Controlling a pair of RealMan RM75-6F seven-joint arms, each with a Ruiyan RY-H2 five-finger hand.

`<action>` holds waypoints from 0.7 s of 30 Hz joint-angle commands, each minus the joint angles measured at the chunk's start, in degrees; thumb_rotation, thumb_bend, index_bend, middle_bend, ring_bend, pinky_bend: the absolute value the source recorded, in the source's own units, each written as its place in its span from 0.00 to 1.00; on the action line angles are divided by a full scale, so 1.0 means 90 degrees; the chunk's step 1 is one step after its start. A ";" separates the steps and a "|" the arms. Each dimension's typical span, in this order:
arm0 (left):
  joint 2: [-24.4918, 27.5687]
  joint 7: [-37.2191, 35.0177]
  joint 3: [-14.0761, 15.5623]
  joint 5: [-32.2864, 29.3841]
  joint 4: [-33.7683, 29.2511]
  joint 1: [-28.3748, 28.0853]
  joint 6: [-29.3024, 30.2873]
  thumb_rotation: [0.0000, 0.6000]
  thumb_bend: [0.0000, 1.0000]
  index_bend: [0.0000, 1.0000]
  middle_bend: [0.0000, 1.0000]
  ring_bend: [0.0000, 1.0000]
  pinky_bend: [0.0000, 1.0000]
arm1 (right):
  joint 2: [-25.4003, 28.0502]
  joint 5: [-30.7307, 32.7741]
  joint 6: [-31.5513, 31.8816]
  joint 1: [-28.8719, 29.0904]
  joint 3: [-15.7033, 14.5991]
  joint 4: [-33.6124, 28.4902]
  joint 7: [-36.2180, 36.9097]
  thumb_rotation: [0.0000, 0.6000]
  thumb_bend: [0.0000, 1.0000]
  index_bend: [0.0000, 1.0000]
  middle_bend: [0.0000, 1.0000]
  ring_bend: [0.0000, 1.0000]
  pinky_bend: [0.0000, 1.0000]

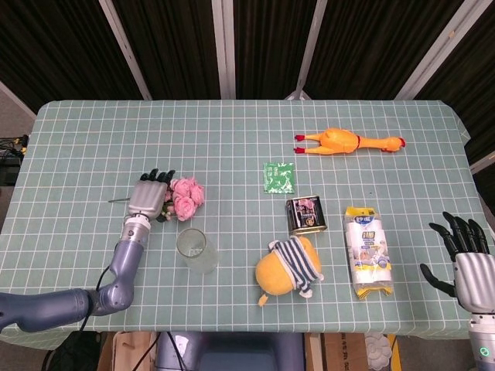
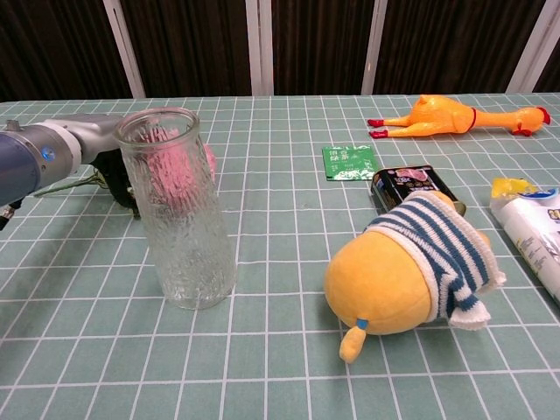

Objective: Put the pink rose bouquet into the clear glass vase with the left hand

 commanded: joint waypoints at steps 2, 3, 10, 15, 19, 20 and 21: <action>-0.0277 -0.0180 -0.0015 0.0223 0.0306 -0.0068 -0.0031 1.00 0.31 0.12 0.22 0.12 0.21 | 0.0000 0.0010 -0.0001 -0.0002 0.0002 0.0010 0.0011 1.00 0.28 0.21 0.09 0.08 0.00; -0.0324 -0.0180 -0.0008 0.0244 0.0364 -0.0085 -0.0050 1.00 0.32 0.12 0.22 0.13 0.21 | -0.0001 0.0014 0.0000 -0.0003 0.0004 0.0014 0.0014 1.00 0.28 0.21 0.09 0.08 0.00; -0.0581 -0.0328 -0.0001 0.0530 0.0699 -0.0124 0.0010 1.00 0.44 0.24 0.37 0.26 0.36 | 0.0009 0.0018 0.0007 -0.0011 0.0003 0.0017 0.0075 1.00 0.28 0.21 0.09 0.08 0.00; -0.0671 -0.0465 0.0063 0.0729 0.0943 -0.0060 0.0057 1.00 0.48 0.27 0.42 0.30 0.39 | 0.0025 0.0025 0.0029 -0.0026 0.0008 0.0009 0.0139 1.00 0.28 0.21 0.09 0.08 0.00; -0.0388 -0.1147 -0.0139 0.1263 0.0714 0.0124 0.0334 1.00 0.48 0.26 0.41 0.30 0.39 | 0.0016 0.0031 0.0027 -0.0027 0.0008 0.0005 0.0135 1.00 0.28 0.21 0.09 0.08 0.00; -0.0238 -0.1230 -0.0134 0.1378 0.0571 0.0181 0.0369 1.00 0.48 0.26 0.41 0.30 0.39 | 0.0014 0.0031 0.0016 -0.0022 0.0005 0.0002 0.0131 1.00 0.28 0.21 0.09 0.08 0.00; -0.0098 -0.1290 -0.0140 0.1466 0.0441 0.0232 0.0408 1.00 0.48 0.26 0.41 0.30 0.39 | 0.0010 0.0027 0.0005 -0.0017 0.0002 -0.0002 0.0128 1.00 0.28 0.21 0.09 0.08 0.00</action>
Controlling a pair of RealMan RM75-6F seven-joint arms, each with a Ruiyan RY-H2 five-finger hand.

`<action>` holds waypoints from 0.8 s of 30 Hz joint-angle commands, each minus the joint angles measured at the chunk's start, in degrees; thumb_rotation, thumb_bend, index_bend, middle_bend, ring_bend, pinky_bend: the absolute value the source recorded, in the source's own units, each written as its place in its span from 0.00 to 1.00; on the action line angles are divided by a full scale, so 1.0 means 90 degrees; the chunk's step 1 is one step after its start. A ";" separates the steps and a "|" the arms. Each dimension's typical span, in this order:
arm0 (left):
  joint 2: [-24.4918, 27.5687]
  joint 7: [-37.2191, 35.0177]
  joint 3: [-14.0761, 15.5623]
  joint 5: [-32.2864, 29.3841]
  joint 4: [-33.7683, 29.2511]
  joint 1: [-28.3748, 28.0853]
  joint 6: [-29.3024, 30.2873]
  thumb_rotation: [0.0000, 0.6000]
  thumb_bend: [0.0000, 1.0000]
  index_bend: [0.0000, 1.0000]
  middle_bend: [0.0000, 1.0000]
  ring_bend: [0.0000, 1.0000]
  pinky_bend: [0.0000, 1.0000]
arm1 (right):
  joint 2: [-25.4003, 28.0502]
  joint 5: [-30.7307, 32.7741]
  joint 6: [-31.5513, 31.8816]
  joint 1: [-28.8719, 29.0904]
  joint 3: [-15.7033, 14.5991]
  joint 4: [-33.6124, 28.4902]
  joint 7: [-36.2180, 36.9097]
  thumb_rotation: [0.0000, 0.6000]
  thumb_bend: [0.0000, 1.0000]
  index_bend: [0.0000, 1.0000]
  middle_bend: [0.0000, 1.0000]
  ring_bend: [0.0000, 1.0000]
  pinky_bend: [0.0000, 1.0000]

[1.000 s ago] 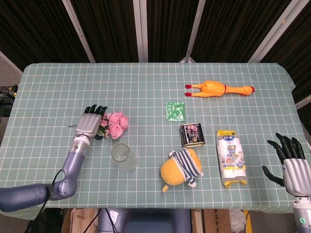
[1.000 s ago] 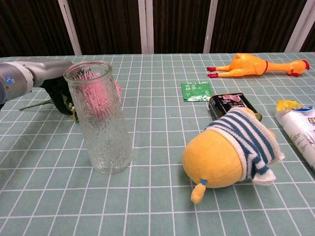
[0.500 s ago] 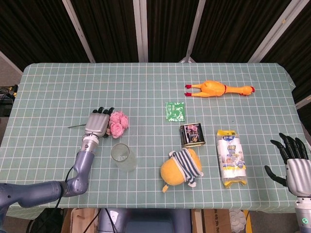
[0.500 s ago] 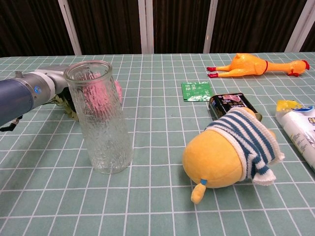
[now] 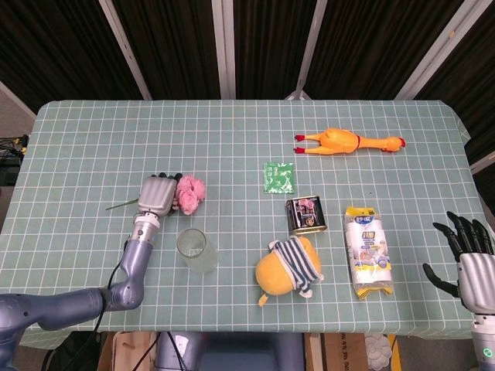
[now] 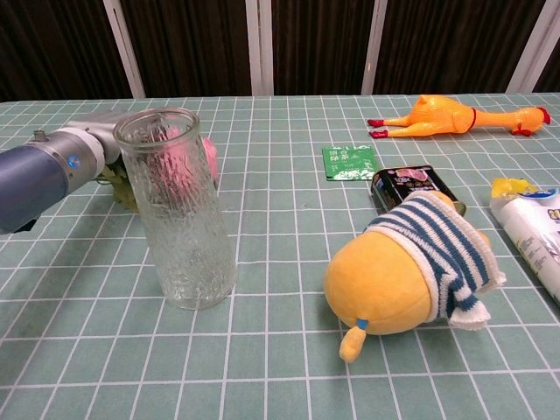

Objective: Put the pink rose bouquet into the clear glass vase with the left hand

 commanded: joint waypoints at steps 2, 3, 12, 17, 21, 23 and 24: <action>0.0751 -0.0567 -0.0137 0.0627 -0.0697 0.0325 0.0359 1.00 0.48 0.25 0.41 0.30 0.39 | -0.0014 -0.0015 -0.0019 0.0014 -0.0008 -0.0005 -0.0019 1.00 0.28 0.21 0.09 0.08 0.00; 0.0895 -0.0672 -0.0162 0.0717 -0.0844 0.0390 0.0418 1.00 0.48 0.25 0.40 0.30 0.39 | -0.0020 -0.0019 -0.0017 0.0015 -0.0009 -0.0006 -0.0030 1.00 0.28 0.21 0.09 0.08 0.00; 0.2376 -0.1598 -0.0473 0.1290 -0.2135 0.1000 0.0793 1.00 0.47 0.25 0.39 0.29 0.38 | -0.0045 -0.0022 -0.0029 0.0018 -0.0022 -0.0042 -0.0114 1.00 0.28 0.21 0.09 0.08 0.00; 0.3220 -0.2541 -0.0921 0.1630 -0.3052 0.1323 0.1020 1.00 0.47 0.25 0.38 0.29 0.37 | -0.0084 -0.0048 -0.0114 0.0065 -0.0046 -0.0049 -0.0198 1.00 0.28 0.21 0.09 0.08 0.00; 0.3772 -0.3667 -0.1467 0.1837 -0.4087 0.1610 0.1235 1.00 0.46 0.24 0.38 0.28 0.37 | -0.0101 -0.0086 -0.0133 0.0081 -0.0067 -0.0067 -0.0225 1.00 0.28 0.21 0.09 0.08 0.00; 0.4074 -0.4072 -0.1643 0.1866 -0.4614 0.1731 0.1186 1.00 0.46 0.24 0.38 0.27 0.37 | -0.0105 -0.0100 -0.0133 0.0085 -0.0072 -0.0072 -0.0231 1.00 0.28 0.21 0.09 0.08 0.00; 0.4272 -0.4242 -0.1717 0.1852 -0.4897 0.1802 0.1125 1.00 0.46 0.24 0.37 0.27 0.37 | -0.0105 -0.0101 -0.0135 0.0085 -0.0075 -0.0074 -0.0228 1.00 0.28 0.21 0.09 0.08 0.00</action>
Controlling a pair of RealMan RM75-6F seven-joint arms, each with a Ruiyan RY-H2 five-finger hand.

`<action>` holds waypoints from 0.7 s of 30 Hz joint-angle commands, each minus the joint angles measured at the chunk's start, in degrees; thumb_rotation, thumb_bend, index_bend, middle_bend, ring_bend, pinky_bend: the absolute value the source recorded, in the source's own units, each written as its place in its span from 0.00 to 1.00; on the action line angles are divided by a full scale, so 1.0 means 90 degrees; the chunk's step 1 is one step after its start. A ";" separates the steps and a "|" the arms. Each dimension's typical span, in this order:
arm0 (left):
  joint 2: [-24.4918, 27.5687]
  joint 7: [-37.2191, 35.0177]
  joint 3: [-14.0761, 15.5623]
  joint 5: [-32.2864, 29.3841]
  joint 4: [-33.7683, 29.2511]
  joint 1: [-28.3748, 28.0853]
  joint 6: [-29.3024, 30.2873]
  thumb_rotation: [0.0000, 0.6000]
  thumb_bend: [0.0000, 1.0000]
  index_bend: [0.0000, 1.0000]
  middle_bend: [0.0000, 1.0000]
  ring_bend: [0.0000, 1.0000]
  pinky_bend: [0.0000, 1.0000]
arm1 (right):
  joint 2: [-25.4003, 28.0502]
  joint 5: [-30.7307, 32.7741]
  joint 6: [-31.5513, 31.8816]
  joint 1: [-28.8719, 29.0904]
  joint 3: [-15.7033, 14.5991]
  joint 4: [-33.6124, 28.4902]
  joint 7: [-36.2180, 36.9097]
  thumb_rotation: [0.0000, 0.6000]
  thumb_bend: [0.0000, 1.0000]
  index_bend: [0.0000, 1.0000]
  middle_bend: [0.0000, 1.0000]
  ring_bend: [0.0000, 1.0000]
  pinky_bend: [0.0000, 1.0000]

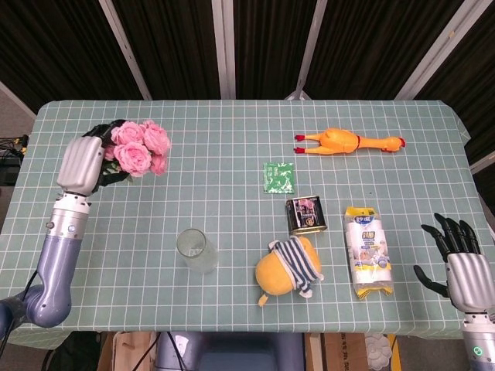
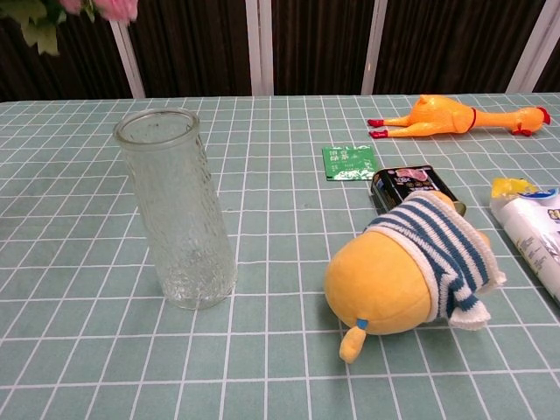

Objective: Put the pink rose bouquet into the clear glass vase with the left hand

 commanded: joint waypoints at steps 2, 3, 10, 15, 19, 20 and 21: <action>0.1108 -0.1133 -0.0651 0.0162 -0.1604 0.0481 -0.0042 1.00 0.46 0.24 0.37 0.27 0.37 | -0.0002 0.0002 -0.0013 0.0005 -0.0005 0.0000 0.0006 1.00 0.28 0.21 0.09 0.08 0.00; 0.1279 -0.1256 -0.0736 0.0183 -0.1845 0.0526 -0.0071 1.00 0.46 0.24 0.37 0.27 0.37 | -0.0004 0.0004 -0.0020 0.0009 -0.0006 0.0003 0.0008 1.00 0.28 0.21 0.09 0.08 0.00; 0.1758 -0.2616 -0.1187 0.0647 -0.2863 0.0821 -0.0047 1.00 0.45 0.25 0.38 0.27 0.37 | -0.0014 0.0006 -0.0024 0.0016 -0.0006 0.0011 0.0029 1.00 0.28 0.21 0.09 0.08 0.00; 0.1672 -0.3486 -0.1140 0.0995 -0.2954 0.0970 -0.0040 1.00 0.45 0.25 0.38 0.27 0.37 | -0.0006 0.0010 0.0000 0.0003 -0.0007 0.0005 0.0043 1.00 0.28 0.21 0.09 0.08 0.00; 0.1458 -0.4345 -0.1068 0.1293 -0.2948 0.0984 -0.0124 1.00 0.45 0.25 0.38 0.27 0.37 | -0.0007 0.0034 -0.0013 0.0007 0.0001 0.0009 0.0049 1.00 0.28 0.21 0.09 0.08 0.00; 0.1404 -0.4574 -0.1033 0.1367 -0.2943 0.0984 -0.0168 1.00 0.45 0.25 0.38 0.27 0.37 | -0.0008 0.0039 -0.0014 0.0008 0.0004 0.0010 0.0048 1.00 0.28 0.21 0.09 0.08 0.00; 0.1379 -0.4706 -0.1008 0.1415 -0.2935 0.0983 -0.0205 1.00 0.45 0.25 0.38 0.27 0.37 | -0.0008 0.0042 -0.0013 0.0006 0.0003 0.0010 0.0051 1.00 0.28 0.21 0.09 0.08 0.00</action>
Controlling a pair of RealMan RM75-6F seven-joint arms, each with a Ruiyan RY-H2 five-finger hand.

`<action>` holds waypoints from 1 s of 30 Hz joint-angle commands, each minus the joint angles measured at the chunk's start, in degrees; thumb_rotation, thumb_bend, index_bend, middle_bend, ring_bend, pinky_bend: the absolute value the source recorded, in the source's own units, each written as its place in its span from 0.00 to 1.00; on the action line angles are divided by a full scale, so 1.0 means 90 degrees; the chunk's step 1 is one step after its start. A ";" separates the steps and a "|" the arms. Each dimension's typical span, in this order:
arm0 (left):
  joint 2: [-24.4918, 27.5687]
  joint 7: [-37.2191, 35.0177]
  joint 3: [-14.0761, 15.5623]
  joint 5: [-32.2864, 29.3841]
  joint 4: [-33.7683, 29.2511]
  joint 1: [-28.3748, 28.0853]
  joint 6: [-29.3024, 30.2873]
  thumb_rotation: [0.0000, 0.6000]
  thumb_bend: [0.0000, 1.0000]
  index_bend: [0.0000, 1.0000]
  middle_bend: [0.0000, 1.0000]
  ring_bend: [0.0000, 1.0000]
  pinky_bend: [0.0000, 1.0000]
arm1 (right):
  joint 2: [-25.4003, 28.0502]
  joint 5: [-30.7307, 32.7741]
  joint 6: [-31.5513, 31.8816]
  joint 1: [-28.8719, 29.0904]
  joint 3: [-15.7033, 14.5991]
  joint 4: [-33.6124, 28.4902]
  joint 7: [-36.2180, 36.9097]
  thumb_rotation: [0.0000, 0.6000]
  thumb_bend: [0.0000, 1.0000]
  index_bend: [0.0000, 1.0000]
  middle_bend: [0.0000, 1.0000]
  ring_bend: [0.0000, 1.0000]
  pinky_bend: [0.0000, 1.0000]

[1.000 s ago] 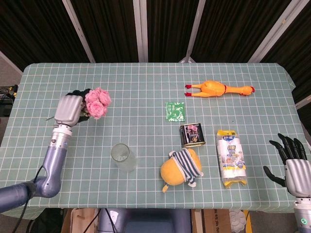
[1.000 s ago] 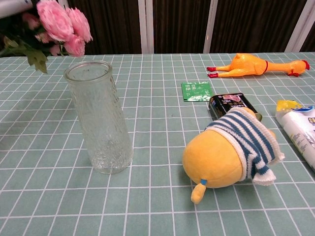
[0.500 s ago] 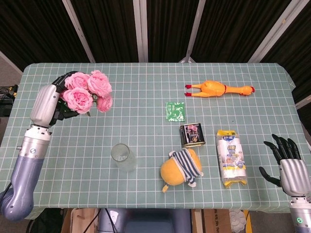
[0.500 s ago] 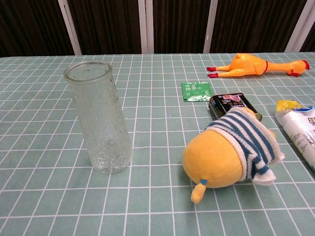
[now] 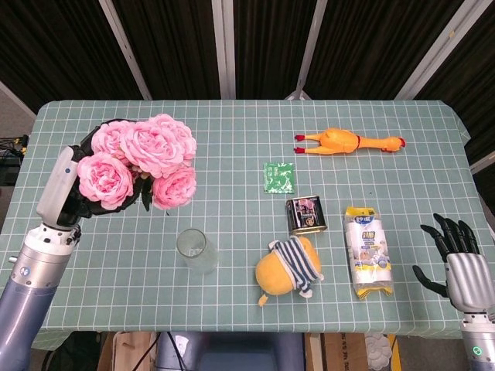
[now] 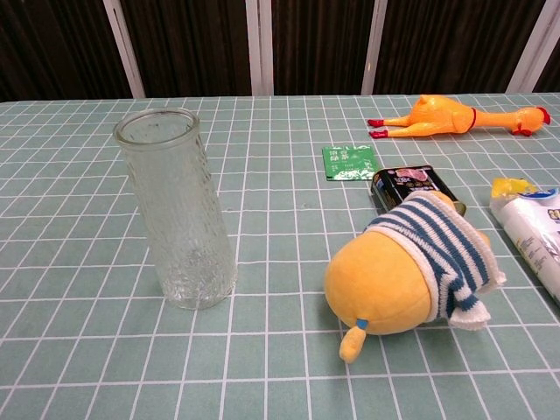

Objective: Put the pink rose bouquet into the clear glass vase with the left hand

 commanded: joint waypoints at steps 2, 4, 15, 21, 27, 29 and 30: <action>-0.0271 -0.1009 0.0176 0.0467 0.0018 0.0043 -0.0214 1.00 0.46 0.25 0.38 0.27 0.37 | 0.0004 0.0014 -0.0001 -0.0004 0.0001 0.0003 0.0020 1.00 0.28 0.21 0.09 0.08 0.00; -0.0396 -0.1165 0.0261 0.0620 0.0093 0.0018 -0.0227 1.00 0.45 0.25 0.38 0.27 0.37 | 0.0012 0.0031 -0.0004 -0.0007 0.0006 0.0011 0.0042 1.00 0.28 0.21 0.09 0.08 0.00; -0.1109 -0.1444 0.0677 0.1074 0.0340 -0.0246 -0.0273 1.00 0.45 0.25 0.38 0.27 0.37 | 0.0043 0.0076 0.0049 -0.0034 0.0041 0.0056 0.0165 1.00 0.28 0.21 0.09 0.08 0.00; -0.1471 -0.1504 0.0953 0.1142 0.0582 -0.0330 -0.0305 1.00 0.45 0.25 0.37 0.27 0.37 | 0.0057 0.0107 0.0070 -0.0046 0.0063 0.0067 0.0236 1.00 0.28 0.21 0.09 0.08 0.00; -0.1567 -0.2280 0.0937 0.1115 0.0679 -0.0334 -0.0347 1.00 0.45 0.25 0.37 0.27 0.37 | 0.0047 0.0108 0.0061 -0.0037 0.0070 0.0083 0.0248 1.00 0.28 0.21 0.09 0.08 0.00; -0.1538 -0.2410 0.0892 0.1114 0.0724 -0.0324 -0.0320 1.00 0.45 0.25 0.37 0.27 0.38 | 0.0045 0.0107 0.0061 -0.0036 0.0071 0.0090 0.0255 1.00 0.28 0.21 0.09 0.08 0.00; -0.1525 -0.2430 0.0880 0.1127 0.0741 -0.0325 -0.0313 1.00 0.45 0.25 0.37 0.27 0.38 | 0.0043 0.0112 0.0060 -0.0035 0.0074 0.0094 0.0262 1.00 0.28 0.21 0.09 0.08 0.00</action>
